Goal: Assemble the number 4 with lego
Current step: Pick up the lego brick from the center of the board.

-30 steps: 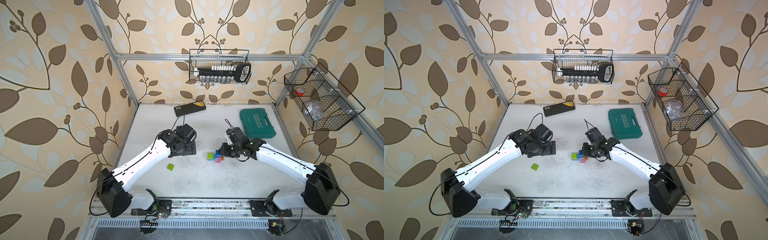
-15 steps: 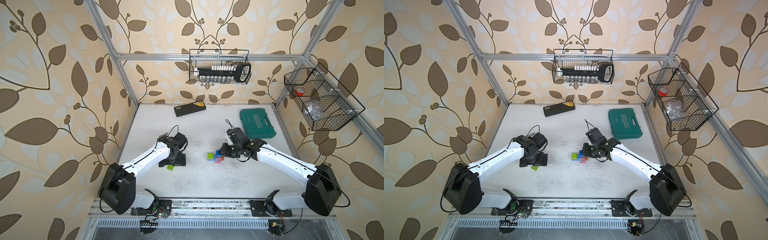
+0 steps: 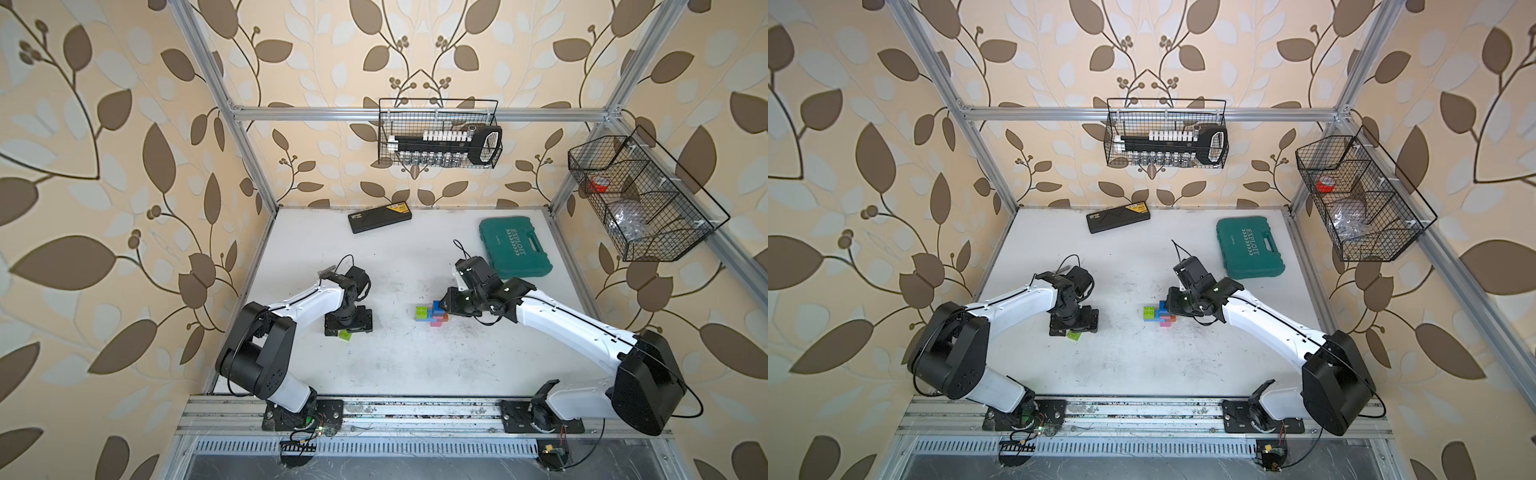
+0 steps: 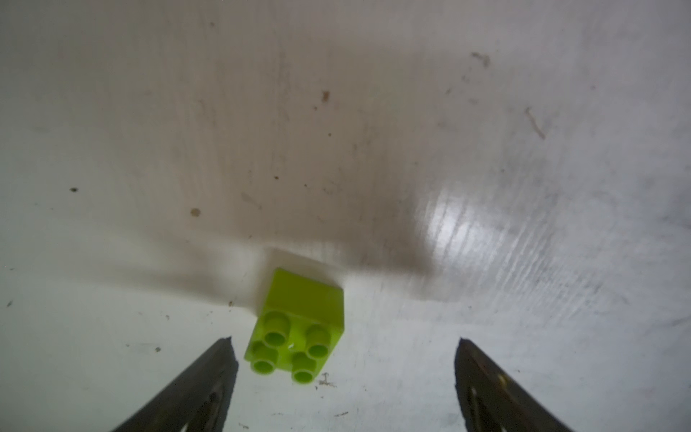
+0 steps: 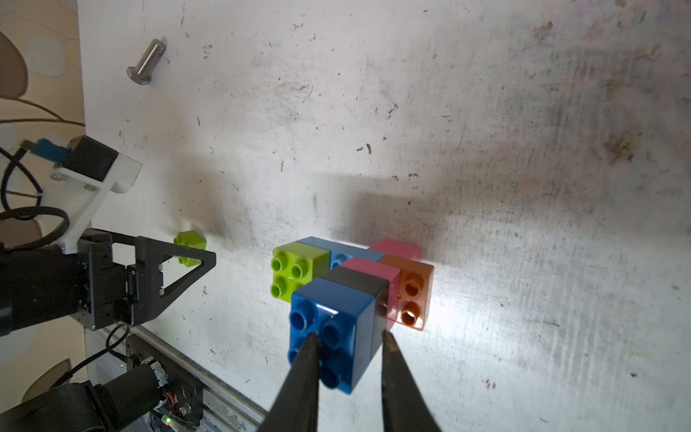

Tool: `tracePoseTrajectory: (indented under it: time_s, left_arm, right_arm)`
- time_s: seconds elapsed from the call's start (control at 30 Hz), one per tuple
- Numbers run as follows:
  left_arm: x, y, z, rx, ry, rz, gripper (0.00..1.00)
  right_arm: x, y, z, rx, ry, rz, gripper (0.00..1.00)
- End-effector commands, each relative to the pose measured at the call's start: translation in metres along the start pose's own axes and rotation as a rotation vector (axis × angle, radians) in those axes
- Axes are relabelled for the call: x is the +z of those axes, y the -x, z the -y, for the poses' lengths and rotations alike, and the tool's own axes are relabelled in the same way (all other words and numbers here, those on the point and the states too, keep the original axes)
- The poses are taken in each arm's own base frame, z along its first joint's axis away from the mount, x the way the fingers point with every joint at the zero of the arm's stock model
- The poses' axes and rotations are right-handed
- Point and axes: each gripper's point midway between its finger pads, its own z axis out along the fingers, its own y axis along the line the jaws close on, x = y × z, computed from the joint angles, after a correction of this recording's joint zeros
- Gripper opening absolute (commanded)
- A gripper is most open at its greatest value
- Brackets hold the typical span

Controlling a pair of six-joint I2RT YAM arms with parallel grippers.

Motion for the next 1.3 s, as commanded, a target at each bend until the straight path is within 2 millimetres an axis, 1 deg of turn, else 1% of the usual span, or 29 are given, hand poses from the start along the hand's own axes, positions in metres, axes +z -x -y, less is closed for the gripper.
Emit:
tracePoseTrajectory:
  time_s: [0.0, 0.1, 0.27, 0.4, 0.5, 0.67, 0.73, 0.97, 1.13, 1.27]
  left_arm:
    - [-0.001, 0.000, -0.001, 0.003, -0.015, 0.002, 0.91]
    - [-0.003, -0.003, 0.003, -0.001, -0.046, -0.002, 0.87]
    - [-0.006, -0.007, 0.008, -0.019, -0.083, -0.009, 0.74]
    - [-0.006, -0.008, 0.007, -0.027, -0.080, -0.005, 0.73]
    - [-0.004, -0.007, 0.002, -0.038, -0.052, 0.001, 0.72]
    - [-0.005, -0.002, 0.002, -0.074, -0.043, 0.017, 0.64]
    - [-0.005, 0.000, -0.002, -0.092, -0.017, 0.024, 0.61]
    - [-0.005, 0.002, -0.011, -0.124, 0.038, 0.050, 0.57]
    - [-0.010, 0.005, -0.006, -0.121, 0.038, 0.100, 0.55]
    - [-0.008, 0.005, -0.002, -0.114, 0.057, 0.115, 0.53]
  right_arm:
    - [0.005, -0.021, 0.024, 0.000, -0.078, -0.069, 0.24]
    - [0.006, -0.021, 0.024, 0.000, -0.078, -0.070, 0.24]
    - [0.006, -0.021, 0.025, 0.003, -0.081, -0.069, 0.24]
    - [0.006, -0.020, 0.024, 0.003, -0.078, -0.065, 0.24]
    - [0.006, -0.020, 0.025, 0.004, -0.079, -0.065, 0.24]
    - [0.005, -0.020, 0.026, 0.004, -0.079, -0.063, 0.24]
    - [0.005, -0.020, 0.026, 0.004, -0.079, -0.063, 0.24]
    - [0.004, -0.019, 0.025, 0.003, -0.078, -0.059, 0.24]
    - [0.005, -0.020, 0.025, 0.003, -0.078, -0.062, 0.24]
    - [0.005, -0.020, 0.025, 0.003, -0.079, -0.063, 0.24]
